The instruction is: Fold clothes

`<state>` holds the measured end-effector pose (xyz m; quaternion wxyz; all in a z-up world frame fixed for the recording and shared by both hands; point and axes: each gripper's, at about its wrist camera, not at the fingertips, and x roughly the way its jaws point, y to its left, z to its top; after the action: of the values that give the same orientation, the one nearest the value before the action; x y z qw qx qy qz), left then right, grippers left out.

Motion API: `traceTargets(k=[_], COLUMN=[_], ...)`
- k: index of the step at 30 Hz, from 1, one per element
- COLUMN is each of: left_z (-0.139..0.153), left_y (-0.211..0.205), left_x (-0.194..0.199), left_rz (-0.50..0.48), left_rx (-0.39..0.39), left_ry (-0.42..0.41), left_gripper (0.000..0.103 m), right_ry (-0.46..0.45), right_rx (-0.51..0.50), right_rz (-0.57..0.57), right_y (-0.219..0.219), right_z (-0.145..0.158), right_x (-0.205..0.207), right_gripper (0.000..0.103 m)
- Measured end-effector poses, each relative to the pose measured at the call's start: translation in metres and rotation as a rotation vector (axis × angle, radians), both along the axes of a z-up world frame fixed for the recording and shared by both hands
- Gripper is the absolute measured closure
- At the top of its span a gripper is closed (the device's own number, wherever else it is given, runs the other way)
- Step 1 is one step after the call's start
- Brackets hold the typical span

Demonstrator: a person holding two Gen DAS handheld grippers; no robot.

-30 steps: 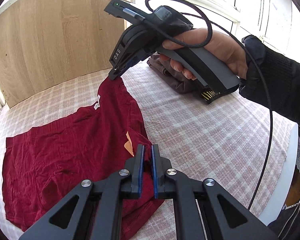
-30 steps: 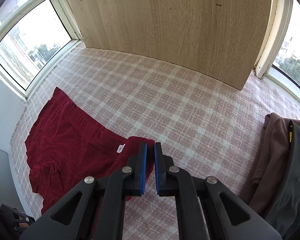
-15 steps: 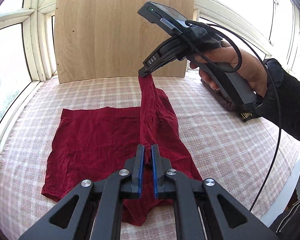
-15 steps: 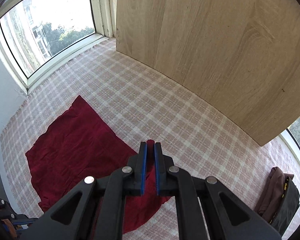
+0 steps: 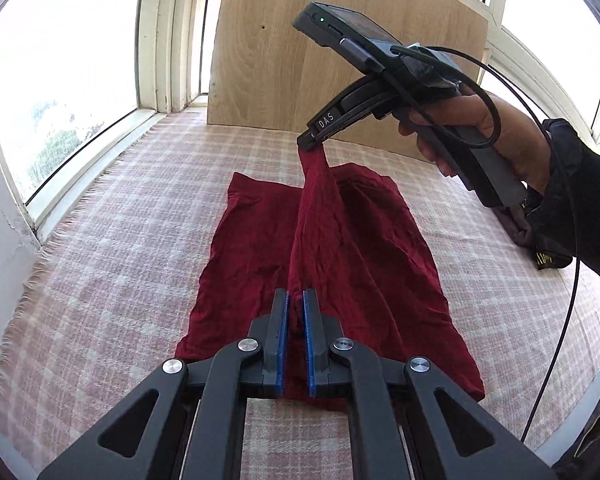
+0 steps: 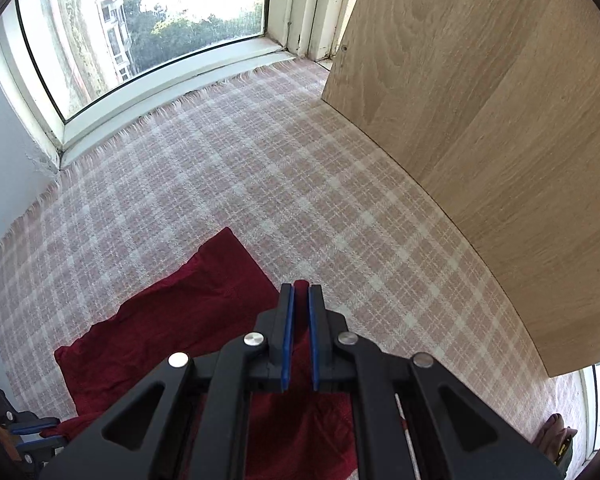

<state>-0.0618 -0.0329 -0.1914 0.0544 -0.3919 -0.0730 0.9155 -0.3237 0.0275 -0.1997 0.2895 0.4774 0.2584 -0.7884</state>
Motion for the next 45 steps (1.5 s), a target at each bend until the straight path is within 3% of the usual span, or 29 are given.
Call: traceTargets(k=[11, 20, 24, 27, 29, 33, 36, 39, 45], left_z=[-0.023, -0.031, -0.034, -0.036, -0.037, -0.037, -0.038, -0.041, -0.041], left_y=[-0.038, -0.048, -0.048, -0.047, -0.046, -0.047, -0.051, -0.051, -0.051], left_x=[0.004, 0.009, 0.010, 0.012, 0.013, 0.014, 0.013, 0.012, 0.010], left_rz=[0.060, 0.089, 0.096, 0.097, 0.098, 0.099, 0.107, 0.111, 0.118], left_rx=[0.021, 0.035, 0.034, 0.036, 0.037, 0.035, 0.050, 0.050, 0.026], left_ry=[-0.050, -0.078, -0.090, -0.099, -0.103, -0.101, -0.105, -0.109, -0.128], left_gripper=[0.096, 0.096, 0.096, 0.096, 0.096, 0.096, 0.096, 0.096, 0.092], right_ry=[-0.048, -0.025, -0.004, 0.019, 0.035, -0.052, -0.095, -0.126, -0.149], right_rx=[0.035, 0.058, 0.059, 0.020, -0.006, -0.177, -0.224, -0.178, -0.075], right_rz=[0.057, 0.090, 0.120, 0.126, 0.131, 0.059, -0.006, 0.002, 0.084], right_y=[-0.057, -0.074, -0.079, -0.074, -0.071, -0.038, -0.013, -0.004, -0.027], right_z=[-0.035, -0.047, -0.045, -0.032, -0.023, 0.007, 0.017, 0.002, -0.044], right_x=[-0.006, 0.002, 0.008, 0.012, 0.016, -0.005, -0.016, -0.018, -0.002], right_gripper=[0.096, 0.096, 0.082, 0.070, 0.068, 0.062, 0.062, 0.062, 0.062])
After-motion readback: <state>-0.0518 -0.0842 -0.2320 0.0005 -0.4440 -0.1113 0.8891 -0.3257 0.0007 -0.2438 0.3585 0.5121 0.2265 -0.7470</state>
